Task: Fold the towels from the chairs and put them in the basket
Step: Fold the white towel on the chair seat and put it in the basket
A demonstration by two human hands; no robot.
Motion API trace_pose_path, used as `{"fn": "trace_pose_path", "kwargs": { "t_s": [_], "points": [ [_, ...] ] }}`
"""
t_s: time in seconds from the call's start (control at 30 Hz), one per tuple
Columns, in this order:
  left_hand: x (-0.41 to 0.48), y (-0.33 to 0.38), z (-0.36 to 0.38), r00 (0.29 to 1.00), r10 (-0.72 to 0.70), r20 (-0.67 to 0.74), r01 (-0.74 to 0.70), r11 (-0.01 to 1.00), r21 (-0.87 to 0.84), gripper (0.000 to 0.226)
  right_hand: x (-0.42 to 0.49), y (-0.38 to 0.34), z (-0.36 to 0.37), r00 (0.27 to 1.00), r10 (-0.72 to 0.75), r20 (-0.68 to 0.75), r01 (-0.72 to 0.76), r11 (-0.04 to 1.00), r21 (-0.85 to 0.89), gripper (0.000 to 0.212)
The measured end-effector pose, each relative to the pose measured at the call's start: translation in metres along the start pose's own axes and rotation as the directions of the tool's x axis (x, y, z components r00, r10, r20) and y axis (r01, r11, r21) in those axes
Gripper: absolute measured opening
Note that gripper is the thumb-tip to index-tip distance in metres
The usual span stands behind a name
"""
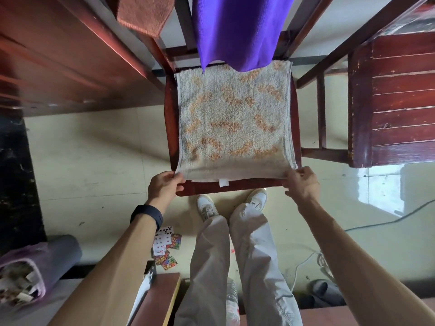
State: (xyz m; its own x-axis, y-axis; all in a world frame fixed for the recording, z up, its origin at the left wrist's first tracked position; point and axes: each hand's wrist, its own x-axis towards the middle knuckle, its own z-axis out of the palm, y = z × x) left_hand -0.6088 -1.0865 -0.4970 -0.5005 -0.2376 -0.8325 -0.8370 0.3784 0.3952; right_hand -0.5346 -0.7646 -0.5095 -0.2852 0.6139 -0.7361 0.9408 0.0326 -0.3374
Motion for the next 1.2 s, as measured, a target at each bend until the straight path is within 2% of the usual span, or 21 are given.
{"fn": "trace_pose_path", "kwargs": {
  "t_s": [0.1, 0.17, 0.23, 0.3, 0.37, 0.43, 0.5, 0.57, 0.6, 0.77, 0.97, 1.1, 1.2],
  "points": [
    [-0.005, 0.010, -0.001, 0.999, 0.043, 0.006, -0.042, 0.990, -0.138, 0.011, 0.001, -0.015, -0.020, 0.998, -0.016, 0.059, -0.001, 0.961, 0.278, 0.029],
    [-0.008, 0.018, -0.001, 0.999, 0.049, 0.002, -0.048, 0.973, -0.224, 0.011, -0.001, -0.031, -0.033, 0.993, -0.078, 0.094, 0.036, 0.924, 0.380, 0.030],
    [-0.008, 0.025, -0.002, 0.999, 0.054, -0.008, -0.054, 0.953, -0.298, 0.017, -0.007, -0.044, -0.044, 0.980, -0.170, 0.104, 0.105, 0.882, 0.459, 0.020],
    [-0.007, 0.027, -0.002, 0.996, 0.082, -0.018, -0.083, 0.941, -0.327, 0.021, -0.012, -0.053, -0.052, 0.969, -0.244, 0.042, 0.192, 0.849, 0.492, 0.010],
    [-0.006, 0.021, 0.002, 0.992, 0.122, -0.008, -0.120, 0.954, -0.275, 0.018, -0.012, -0.052, -0.051, 0.951, -0.302, -0.073, 0.303, 0.854, 0.422, 0.011],
    [-0.003, 0.009, 0.012, 0.994, 0.113, 0.011, -0.110, 0.982, -0.155, 0.017, -0.002, -0.038, -0.042, 0.926, -0.351, -0.142, 0.371, 0.913, 0.167, 0.014],
    [0.002, -0.005, 0.025, 0.998, 0.056, -0.017, -0.057, 0.997, -0.044, 0.024, 0.010, -0.019, -0.029, 0.942, -0.314, -0.119, 0.308, 0.949, -0.067, 0.024],
    [0.008, -0.015, 0.036, 0.997, 0.014, -0.071, -0.011, 0.999, 0.044, 0.020, 0.019, -0.003, -0.018, 0.963, -0.261, -0.071, 0.248, 0.957, -0.152, 0.027],
    [0.010, -0.018, 0.040, 0.995, 0.004, -0.100, 0.003, 0.998, 0.067, 0.015, 0.022, 0.000, -0.014, 0.967, -0.247, -0.063, 0.233, 0.956, -0.176, 0.028],
    [0.015, -0.019, 0.050, 0.975, 0.020, -0.222, 0.032, 0.973, 0.229, 0.023, 0.030, 0.005, -0.005, 0.960, -0.263, -0.093, 0.238, 0.946, -0.219, 0.028],
    [0.013, -0.015, 0.049, 0.976, 0.019, -0.218, 0.057, 0.940, 0.336, 0.029, 0.030, 0.002, 0.002, 0.950, -0.293, -0.108, 0.250, 0.921, -0.300, 0.025],
    [0.008, -0.008, 0.060, 0.973, 0.041, -0.227, 0.059, 0.907, 0.416, 0.023, 0.025, 0.000, 0.005, 0.964, -0.240, -0.114, 0.195, 0.929, -0.314, 0.029],
    [0.011, -0.006, 0.067, 0.975, -0.003, -0.223, 0.106, 0.887, 0.449, 0.031, 0.027, -0.002, 0.008, 0.977, -0.187, -0.100, 0.146, 0.936, -0.319, 0.034]
  ]
}}
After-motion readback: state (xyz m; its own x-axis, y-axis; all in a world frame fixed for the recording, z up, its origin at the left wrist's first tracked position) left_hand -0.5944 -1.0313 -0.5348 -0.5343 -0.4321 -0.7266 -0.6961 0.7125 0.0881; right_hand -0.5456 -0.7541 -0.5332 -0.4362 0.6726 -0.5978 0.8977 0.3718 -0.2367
